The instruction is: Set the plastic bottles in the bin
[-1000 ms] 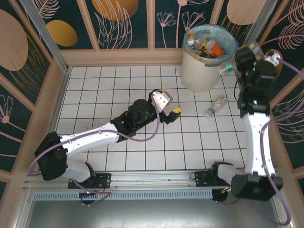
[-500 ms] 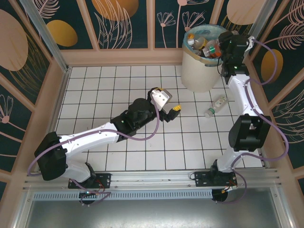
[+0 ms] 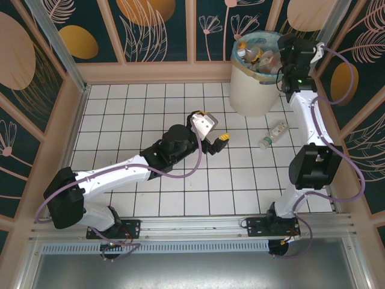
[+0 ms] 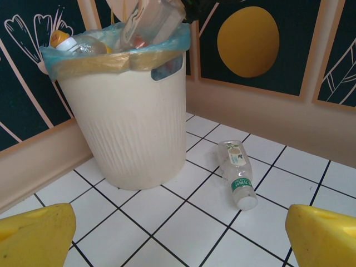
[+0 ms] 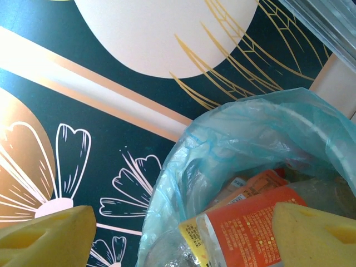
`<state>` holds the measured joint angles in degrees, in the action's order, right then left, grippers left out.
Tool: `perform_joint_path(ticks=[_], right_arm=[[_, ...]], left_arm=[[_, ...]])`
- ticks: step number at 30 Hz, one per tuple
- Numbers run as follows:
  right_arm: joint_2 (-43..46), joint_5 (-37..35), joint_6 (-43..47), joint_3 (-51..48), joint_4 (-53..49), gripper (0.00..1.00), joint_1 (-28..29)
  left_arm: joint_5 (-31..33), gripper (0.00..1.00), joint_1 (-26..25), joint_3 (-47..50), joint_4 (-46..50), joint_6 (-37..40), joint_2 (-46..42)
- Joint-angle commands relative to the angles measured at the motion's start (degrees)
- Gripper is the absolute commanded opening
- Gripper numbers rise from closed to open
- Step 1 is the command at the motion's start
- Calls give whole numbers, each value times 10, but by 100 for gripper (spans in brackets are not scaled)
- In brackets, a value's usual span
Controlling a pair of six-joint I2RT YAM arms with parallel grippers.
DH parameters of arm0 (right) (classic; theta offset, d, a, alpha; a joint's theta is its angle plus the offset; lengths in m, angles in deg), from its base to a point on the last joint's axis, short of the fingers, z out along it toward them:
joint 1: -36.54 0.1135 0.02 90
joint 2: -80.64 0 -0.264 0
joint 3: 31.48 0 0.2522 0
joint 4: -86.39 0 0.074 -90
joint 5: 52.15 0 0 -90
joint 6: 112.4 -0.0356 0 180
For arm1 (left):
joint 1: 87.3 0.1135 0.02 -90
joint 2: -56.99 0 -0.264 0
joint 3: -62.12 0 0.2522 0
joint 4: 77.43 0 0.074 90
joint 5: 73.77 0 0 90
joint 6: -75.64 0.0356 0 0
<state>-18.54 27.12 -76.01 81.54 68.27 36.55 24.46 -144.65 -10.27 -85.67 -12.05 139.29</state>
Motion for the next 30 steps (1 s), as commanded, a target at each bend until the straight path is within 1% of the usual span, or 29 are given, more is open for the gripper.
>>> perform_joint_path(ticks=[1,2,5,8,11,15,19,22,24,30], right_arm=[[26,-30,37,27,4,82,14],[26,-36,54,34,4,81,19],[14,-40,112,68,-7,73,27],[-2,-21,160,103,-46,65,32],[15,3,199,79,-51,58,53],[53,47,254,22,-24,42,85],[61,62,288,6,-47,38,105],[51,54,304,-17,-49,38,105],[32,46,314,-10,-61,38,100],[-38,67,313,50,-111,38,60]], left_arm=[[7,97,0,-9,-5,-6,-4],[8,96,0,-7,-6,-7,-5],[10,96,-1,-4,-6,-8,-6],[13,96,0,1,-7,-10,-7],[17,96,-1,5,-9,-13,-7],[23,96,0,6,-6,-16,-6],[26,96,-1,12,-8,-21,-8],[26,96,0,15,-9,-24,-7],[26,96,0,15,-8,-26,-7],[29,96,0,10,-2,-23,-6]])
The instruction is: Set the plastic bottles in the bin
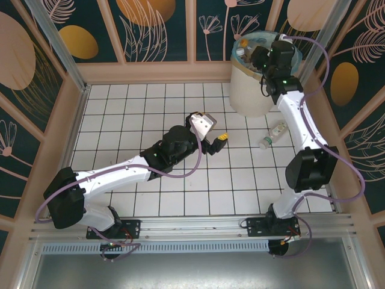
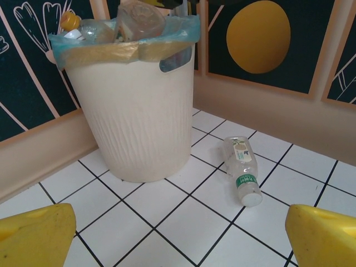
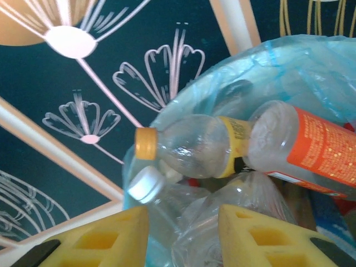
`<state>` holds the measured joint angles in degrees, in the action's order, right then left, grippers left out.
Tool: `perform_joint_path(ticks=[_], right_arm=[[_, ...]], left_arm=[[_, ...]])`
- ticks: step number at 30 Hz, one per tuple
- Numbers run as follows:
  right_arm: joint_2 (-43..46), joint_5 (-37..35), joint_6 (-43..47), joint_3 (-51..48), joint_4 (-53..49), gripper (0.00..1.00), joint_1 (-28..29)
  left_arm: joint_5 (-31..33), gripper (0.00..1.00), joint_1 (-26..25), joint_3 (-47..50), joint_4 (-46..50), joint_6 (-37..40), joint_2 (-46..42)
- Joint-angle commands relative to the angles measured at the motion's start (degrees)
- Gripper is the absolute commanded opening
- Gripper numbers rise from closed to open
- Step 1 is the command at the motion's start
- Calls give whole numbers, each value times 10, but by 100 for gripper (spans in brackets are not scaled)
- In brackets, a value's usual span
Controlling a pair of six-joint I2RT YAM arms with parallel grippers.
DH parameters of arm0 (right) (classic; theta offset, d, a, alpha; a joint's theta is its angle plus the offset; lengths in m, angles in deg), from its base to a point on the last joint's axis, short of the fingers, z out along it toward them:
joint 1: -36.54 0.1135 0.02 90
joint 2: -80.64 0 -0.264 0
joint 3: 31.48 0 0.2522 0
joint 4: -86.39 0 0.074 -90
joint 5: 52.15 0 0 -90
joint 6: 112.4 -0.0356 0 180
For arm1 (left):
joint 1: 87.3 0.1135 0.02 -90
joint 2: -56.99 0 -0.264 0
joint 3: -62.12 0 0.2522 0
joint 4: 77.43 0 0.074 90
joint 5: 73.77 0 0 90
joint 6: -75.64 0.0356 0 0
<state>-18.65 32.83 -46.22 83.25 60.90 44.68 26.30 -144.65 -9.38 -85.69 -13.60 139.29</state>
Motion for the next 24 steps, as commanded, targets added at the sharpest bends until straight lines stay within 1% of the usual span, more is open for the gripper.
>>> perform_joint_path(ticks=[1,8,11,18,19,20,24], right_arm=[[-45,15,13,39,-44,38,-28],[-75,31,11,52,-76,41,-61],[-81,39,15,59,-81,45,-71],[-134,39,43,174,-167,56,-76],[-134,57,44,186,-176,56,-75],[-132,61,45,194,-181,58,-75],[-84,44,48,201,-182,67,-66]], left_arm=[[11,96,0,2,-1,-8,-7],[14,96,-1,1,3,-11,-6],[14,96,0,-1,4,-12,-4],[15,97,0,-15,14,-16,5],[15,96,0,-16,14,-18,5],[14,96,0,-16,15,-20,4],[16,96,0,-17,16,-23,-2]])
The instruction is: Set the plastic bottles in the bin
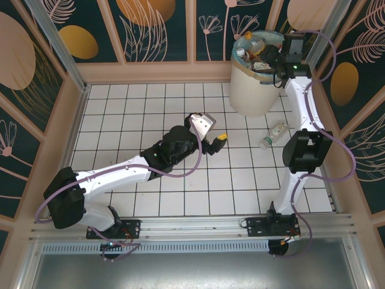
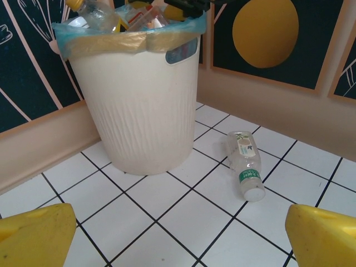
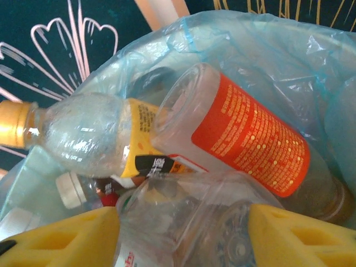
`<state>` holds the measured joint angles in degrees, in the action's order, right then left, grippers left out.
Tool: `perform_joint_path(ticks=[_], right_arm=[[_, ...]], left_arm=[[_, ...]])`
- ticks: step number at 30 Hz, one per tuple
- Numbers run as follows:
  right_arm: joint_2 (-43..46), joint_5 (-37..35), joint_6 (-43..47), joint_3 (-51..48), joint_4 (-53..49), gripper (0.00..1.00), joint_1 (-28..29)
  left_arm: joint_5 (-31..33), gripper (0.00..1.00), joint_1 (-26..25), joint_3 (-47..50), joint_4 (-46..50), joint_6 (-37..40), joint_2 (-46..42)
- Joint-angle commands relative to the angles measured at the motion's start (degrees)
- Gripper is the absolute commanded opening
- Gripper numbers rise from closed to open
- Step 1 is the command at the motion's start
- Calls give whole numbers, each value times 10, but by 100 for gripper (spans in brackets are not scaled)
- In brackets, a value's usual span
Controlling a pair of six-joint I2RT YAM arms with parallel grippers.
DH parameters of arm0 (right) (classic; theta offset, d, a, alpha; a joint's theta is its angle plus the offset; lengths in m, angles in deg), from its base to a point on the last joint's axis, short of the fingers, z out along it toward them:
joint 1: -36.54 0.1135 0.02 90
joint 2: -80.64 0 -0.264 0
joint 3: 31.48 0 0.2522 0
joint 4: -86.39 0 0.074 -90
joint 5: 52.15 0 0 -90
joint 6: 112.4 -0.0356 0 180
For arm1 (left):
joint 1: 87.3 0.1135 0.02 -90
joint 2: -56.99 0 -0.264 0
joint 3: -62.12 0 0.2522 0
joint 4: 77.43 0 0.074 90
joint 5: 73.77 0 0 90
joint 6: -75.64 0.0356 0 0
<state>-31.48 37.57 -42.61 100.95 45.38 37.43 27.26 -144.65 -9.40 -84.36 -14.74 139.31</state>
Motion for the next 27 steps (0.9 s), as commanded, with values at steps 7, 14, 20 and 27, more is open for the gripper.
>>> perform_joint_path(ticks=[7,14,20,27], right_arm=[[215,-70,14,-138,45,75,11],[397,-109,-35,-460,128,76,-82],[430,-77,-62,-655,168,82,-148],[330,-47,-98,-705,216,89,-143]], left_arm=[[10,96,0,-14,3,-7,-10],[4,96,0,-4,-1,-7,-14],[-4,96,0,8,-4,-13,-18],[-7,96,0,17,-8,-24,-18]])
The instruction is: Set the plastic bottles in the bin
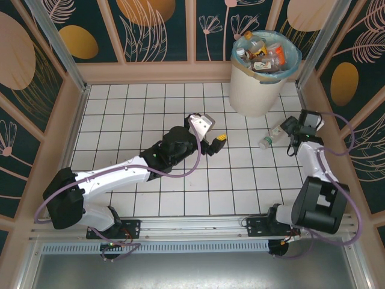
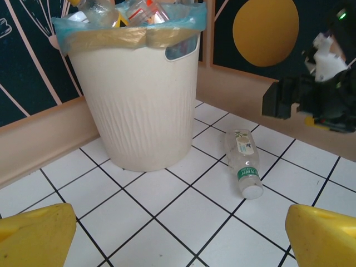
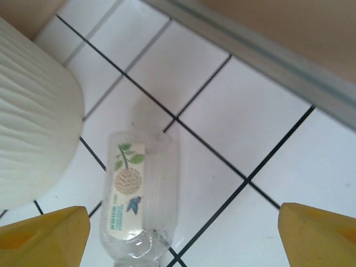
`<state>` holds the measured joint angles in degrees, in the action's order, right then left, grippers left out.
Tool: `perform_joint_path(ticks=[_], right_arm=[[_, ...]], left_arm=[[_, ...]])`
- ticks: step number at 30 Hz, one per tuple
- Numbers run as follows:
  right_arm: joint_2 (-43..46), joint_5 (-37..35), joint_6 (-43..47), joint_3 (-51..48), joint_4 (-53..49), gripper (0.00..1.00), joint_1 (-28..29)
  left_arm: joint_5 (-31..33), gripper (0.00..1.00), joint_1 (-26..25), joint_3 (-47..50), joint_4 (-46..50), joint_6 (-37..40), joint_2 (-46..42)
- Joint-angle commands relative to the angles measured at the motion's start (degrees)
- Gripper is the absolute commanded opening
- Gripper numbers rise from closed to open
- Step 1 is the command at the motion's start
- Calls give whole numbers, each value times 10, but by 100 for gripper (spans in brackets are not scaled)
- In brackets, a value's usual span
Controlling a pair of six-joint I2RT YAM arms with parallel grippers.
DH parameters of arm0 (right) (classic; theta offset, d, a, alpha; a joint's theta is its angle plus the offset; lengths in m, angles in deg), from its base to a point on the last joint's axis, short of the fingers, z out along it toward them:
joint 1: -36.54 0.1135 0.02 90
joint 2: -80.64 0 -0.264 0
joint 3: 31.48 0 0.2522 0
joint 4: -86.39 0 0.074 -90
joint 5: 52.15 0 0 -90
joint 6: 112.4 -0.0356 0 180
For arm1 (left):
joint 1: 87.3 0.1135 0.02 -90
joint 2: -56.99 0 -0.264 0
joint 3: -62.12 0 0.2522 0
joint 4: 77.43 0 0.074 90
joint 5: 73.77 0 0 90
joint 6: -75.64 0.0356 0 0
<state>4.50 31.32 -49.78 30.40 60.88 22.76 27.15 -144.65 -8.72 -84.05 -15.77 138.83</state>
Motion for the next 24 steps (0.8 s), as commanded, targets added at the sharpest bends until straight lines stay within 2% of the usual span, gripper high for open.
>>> perform_joint_path(ticks=[1,6,13,19,24], right_arm=[[-48,14,-26,6,64,89,9],[-114,-24,-22,40,67,94,45],[-211,-48,-23,70,64,95,63],[-261,-23,-8,90,64,88,62],[-257,-10,-3,95,60,71,57]], left_arm=[[-6,96,-1,10,-12,-16,-16],[1,96,0,30,-13,-20,-24],[1,96,0,41,-10,-24,-32],[7,96,-1,45,-3,-18,-37],[7,96,0,46,-1,-19,-40]])
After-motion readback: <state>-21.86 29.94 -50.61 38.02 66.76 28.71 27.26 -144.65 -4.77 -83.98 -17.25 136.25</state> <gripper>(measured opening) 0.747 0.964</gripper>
